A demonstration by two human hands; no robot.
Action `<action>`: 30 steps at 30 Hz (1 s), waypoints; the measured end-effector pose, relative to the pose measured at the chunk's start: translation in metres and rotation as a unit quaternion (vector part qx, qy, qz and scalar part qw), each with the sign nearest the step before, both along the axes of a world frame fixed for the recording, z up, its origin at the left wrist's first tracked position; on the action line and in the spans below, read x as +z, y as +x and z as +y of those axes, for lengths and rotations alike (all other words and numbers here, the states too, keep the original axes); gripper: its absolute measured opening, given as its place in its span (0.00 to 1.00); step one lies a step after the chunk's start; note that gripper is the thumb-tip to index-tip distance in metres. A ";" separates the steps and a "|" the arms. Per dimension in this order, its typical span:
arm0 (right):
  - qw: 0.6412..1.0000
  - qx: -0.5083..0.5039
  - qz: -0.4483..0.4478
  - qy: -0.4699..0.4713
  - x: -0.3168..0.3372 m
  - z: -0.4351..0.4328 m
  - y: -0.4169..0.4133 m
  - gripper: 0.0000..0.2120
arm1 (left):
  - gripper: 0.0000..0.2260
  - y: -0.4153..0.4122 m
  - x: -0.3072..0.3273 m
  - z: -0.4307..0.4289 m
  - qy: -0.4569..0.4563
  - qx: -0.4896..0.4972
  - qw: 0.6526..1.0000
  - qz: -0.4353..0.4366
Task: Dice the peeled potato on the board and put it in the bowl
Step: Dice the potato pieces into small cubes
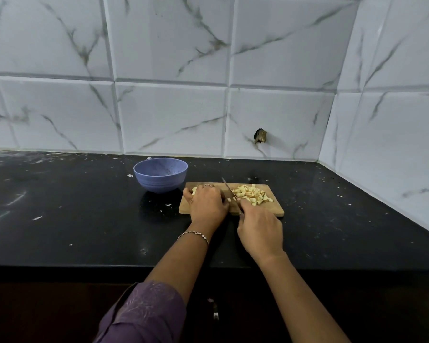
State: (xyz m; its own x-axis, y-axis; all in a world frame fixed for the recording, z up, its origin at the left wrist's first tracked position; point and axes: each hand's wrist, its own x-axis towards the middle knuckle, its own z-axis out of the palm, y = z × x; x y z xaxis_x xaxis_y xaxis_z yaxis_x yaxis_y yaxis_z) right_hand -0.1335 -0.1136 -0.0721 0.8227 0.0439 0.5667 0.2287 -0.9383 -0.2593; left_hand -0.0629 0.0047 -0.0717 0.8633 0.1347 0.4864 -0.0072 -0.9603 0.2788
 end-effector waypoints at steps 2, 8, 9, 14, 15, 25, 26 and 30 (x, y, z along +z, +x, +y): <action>1.000 0.018 0.003 0.015 0.000 -0.001 -0.002 0.12 | 0.10 -0.001 0.000 0.000 -0.003 -0.002 1.000 -0.002; 0.999 0.033 0.031 0.018 0.002 -0.002 -0.001 0.07 | 0.11 0.000 -0.001 0.000 -0.013 0.003 1.000 -0.002; 0.998 0.037 0.037 0.021 0.003 -0.002 0.000 0.07 | 0.11 0.000 -0.001 0.000 -0.012 0.001 1.000 0.002; 0.999 0.037 0.032 -0.020 0.005 -0.002 0.003 0.08 | 0.10 -0.002 0.002 0.000 -0.014 -0.005 1.000 0.013; 0.998 0.038 0.024 -0.040 0.005 -0.001 0.002 0.09 | 0.10 -0.002 0.002 0.000 -0.013 -0.005 1.000 0.015; 1.000 -0.006 0.011 -0.001 0.001 0.001 0.001 0.15 | 0.09 -0.003 0.005 -0.002 -0.005 -0.044 0.999 0.016; 1.000 -0.010 0.008 0.016 0.001 0.000 0.000 0.15 | 0.09 -0.003 0.005 -0.002 -0.012 -0.055 0.998 0.022; 0.997 -0.006 0.025 0.079 0.004 -0.003 0.001 0.12 | 0.07 -0.001 0.006 0.003 -0.110 -0.011 0.994 0.001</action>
State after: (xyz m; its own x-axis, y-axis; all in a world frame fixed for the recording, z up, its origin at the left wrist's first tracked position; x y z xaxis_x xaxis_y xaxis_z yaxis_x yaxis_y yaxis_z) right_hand -0.1327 -0.1165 -0.0684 0.8496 -0.0530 0.5247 0.2012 -0.8871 -0.4153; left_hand -0.0639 0.0079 -0.0658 0.8677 0.2189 0.4462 -0.0274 -0.8754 0.4827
